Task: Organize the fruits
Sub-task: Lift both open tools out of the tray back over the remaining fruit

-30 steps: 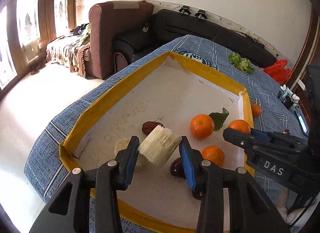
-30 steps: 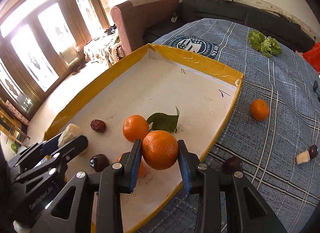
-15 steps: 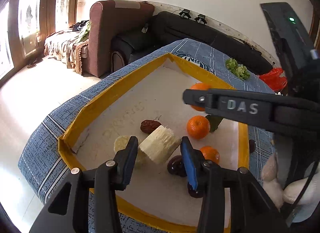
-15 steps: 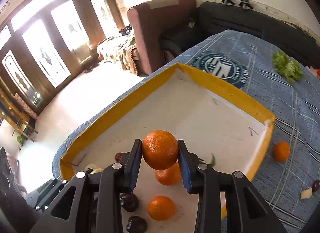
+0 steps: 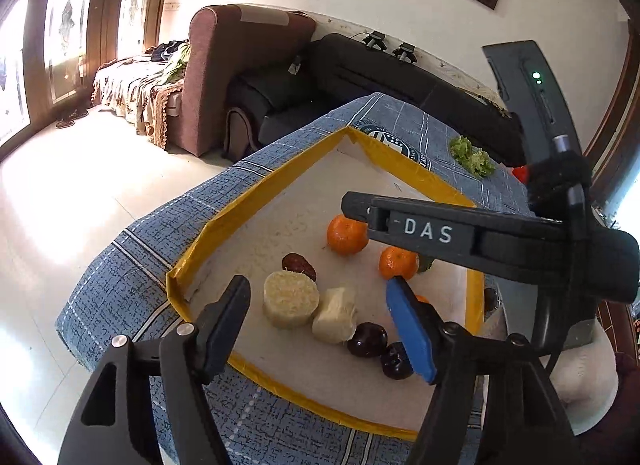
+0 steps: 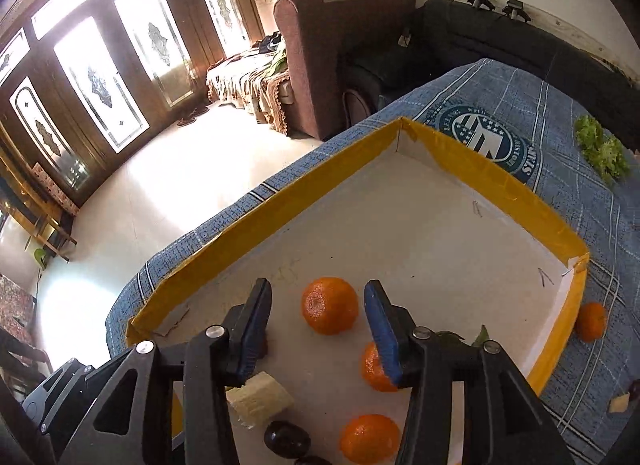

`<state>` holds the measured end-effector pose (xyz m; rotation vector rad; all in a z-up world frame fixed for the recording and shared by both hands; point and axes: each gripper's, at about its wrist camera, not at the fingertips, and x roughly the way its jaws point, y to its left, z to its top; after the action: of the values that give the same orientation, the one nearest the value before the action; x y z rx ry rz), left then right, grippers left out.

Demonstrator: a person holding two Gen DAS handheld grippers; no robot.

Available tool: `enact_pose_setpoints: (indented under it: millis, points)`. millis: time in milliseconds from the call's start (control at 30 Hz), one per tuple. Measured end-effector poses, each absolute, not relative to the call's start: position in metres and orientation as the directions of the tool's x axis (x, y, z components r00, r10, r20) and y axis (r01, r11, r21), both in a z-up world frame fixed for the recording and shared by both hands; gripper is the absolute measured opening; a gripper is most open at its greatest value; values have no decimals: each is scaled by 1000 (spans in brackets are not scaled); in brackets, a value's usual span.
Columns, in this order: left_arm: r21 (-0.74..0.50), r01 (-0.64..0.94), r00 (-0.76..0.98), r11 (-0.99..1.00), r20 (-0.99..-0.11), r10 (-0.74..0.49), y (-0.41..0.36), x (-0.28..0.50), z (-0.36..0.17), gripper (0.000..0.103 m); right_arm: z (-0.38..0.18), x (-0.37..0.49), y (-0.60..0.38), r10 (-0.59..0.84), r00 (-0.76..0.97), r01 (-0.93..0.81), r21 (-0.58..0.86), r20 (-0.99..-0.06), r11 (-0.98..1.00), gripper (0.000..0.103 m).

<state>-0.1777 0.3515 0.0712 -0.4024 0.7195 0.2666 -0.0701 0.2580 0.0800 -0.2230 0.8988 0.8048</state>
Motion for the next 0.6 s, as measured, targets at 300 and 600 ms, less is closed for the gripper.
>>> enact_pose_setpoints:
  millis: [300,600]
  points:
    - [-210,-347,733,914,-668,125,315,-184,90,75,107,-91,189,559,421,-648,195,-714,736,61]
    - [-91,-295,730,951,-664,163,258,-184,105,80,119,-103,105,529,507,-558,209,-680,803,67]
